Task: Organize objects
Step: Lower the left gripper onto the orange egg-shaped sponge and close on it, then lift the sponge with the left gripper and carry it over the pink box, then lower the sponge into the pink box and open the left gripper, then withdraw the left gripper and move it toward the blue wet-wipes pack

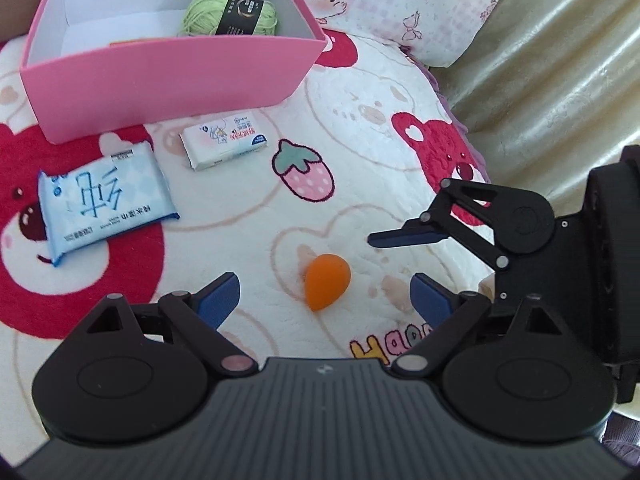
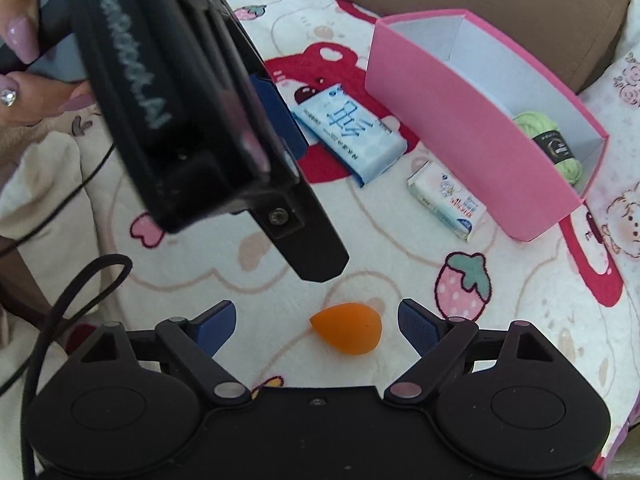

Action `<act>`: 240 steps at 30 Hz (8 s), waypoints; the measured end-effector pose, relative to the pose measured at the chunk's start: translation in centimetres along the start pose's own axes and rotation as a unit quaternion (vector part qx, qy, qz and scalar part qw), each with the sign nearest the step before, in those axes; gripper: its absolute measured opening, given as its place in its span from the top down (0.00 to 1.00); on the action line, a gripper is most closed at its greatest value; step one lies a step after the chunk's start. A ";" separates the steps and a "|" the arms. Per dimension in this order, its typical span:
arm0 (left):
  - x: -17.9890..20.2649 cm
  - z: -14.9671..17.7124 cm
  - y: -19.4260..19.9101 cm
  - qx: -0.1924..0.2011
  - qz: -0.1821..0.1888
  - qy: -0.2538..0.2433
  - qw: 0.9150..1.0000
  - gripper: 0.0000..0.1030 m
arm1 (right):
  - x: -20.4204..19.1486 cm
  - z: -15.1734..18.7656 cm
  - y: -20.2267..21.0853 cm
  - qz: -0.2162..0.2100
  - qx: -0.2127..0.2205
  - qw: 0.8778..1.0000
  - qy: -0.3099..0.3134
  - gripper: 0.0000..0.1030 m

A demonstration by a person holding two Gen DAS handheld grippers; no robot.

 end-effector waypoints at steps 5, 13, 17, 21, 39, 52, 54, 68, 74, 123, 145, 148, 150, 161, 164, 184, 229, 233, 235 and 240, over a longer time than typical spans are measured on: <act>-1.1 1.4 -2.1 -0.011 -0.002 0.031 0.999 0.11 | 0.5 0.8 -1.1 -0.004 -0.009 1.000 -0.010 0.17; -1.3 3.0 -4.2 -0.005 0.008 0.041 0.999 0.17 | 1.5 1.8 -2.0 0.004 -0.016 0.999 -0.044 0.17; -1.0 3.6 -5.7 -0.032 0.012 0.055 0.998 0.27 | 2.2 1.9 -2.7 0.008 -0.015 0.998 -0.065 0.20; -1.4 4.0 -6.7 -0.033 0.008 0.063 0.997 0.35 | 3.0 2.1 -3.3 0.005 -0.025 0.996 -0.087 0.20; -1.9 4.2 -8.8 -0.003 0.033 0.077 0.996 0.70 | 4.9 3.2 -5.2 0.009 -0.053 0.984 -0.170 0.48; -1.8 3.7 -7.8 0.016 0.040 0.070 0.997 0.70 | 5.0 2.3 -4.2 0.020 -0.025 0.986 -0.161 0.48; -1.7 3.6 -7.4 0.019 0.039 0.066 0.997 0.70 | 4.9 2.2 -3.9 0.024 -0.018 0.987 -0.158 0.48; -0.9 1.7 -3.7 0.041 0.057 0.045 0.996 0.70 | 4.3 0.2 -0.7 0.040 0.039 0.989 -0.137 0.48; 0.0 0.9 -1.3 0.051 0.060 0.009 0.997 0.70 | 3.2 -1.4 1.0 0.055 0.057 0.989 -0.127 0.48; -2.8 -14.2 5.7 0.100 -0.058 -0.036 0.993 0.69 | 9.1 -13.7 1.0 0.076 0.191 0.953 -0.225 0.48; -10.0 -20.2 -3.9 0.141 -0.101 0.014 0.985 0.68 | 18.9 -15.5 -8.9 0.096 0.180 0.938 -0.280 0.48; -10.9 -20.3 -4.5 0.150 -0.115 0.020 0.982 0.69 | 19.1 -16.1 -10.2 0.101 0.168 0.942 -0.272 0.48; -11.6 -20.3 -4.7 0.159 -0.116 0.024 0.980 0.68 | 19.1 -16.3 -10.8 0.109 0.168 0.943 -0.265 0.48; -14.6 -19.8 -6.8 0.169 -0.085 0.081 0.979 0.70 | 20.1 -15.1 -12.6 0.126 0.168 0.936 -0.282 0.48; -14.9 -19.8 -7.3 0.170 -0.088 0.087 0.978 0.70 | 20.3 -15.0 -12.9 0.127 0.169 0.935 -0.285 0.48; -11.1 -20.0 -1.3 0.147 -0.128 0.074 0.978 0.69 | 18.0 -14.7 -6.7 0.132 0.170 0.935 -0.280 0.47; -4.5 -10.6 14.0 0.092 -0.112 0.019 0.989 0.11 | 3.4 -13.9 6.7 0.170 0.182 0.952 -0.180 0.04; -5.1 -9.5 13.1 0.085 -0.118 0.016 0.989 0.09 | 2.3 -13.4 5.3 0.134 0.177 0.958 -0.180 0.04; -5.4 -8.8 12.7 0.086 -0.123 0.006 0.989 0.09 | 1.8 -13.2 4.5 0.116 0.172 0.962 -0.176 0.05; -6.4 -7.8 11.8 0.095 -0.135 -0.014 0.986 0.09 | 1.0 -12.7 2.3 0.085 0.161 0.969 -0.169 0.05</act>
Point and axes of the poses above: each gripper's, at about its wrist camera, not at the fingertips, and y roughly against the way its jaws point, x to its right, z to its underside, the point moved 3 cm from there along -y, roughly the way its jaws point, and after that the axes turned 12 degrees about x, right-handed, at the moved point
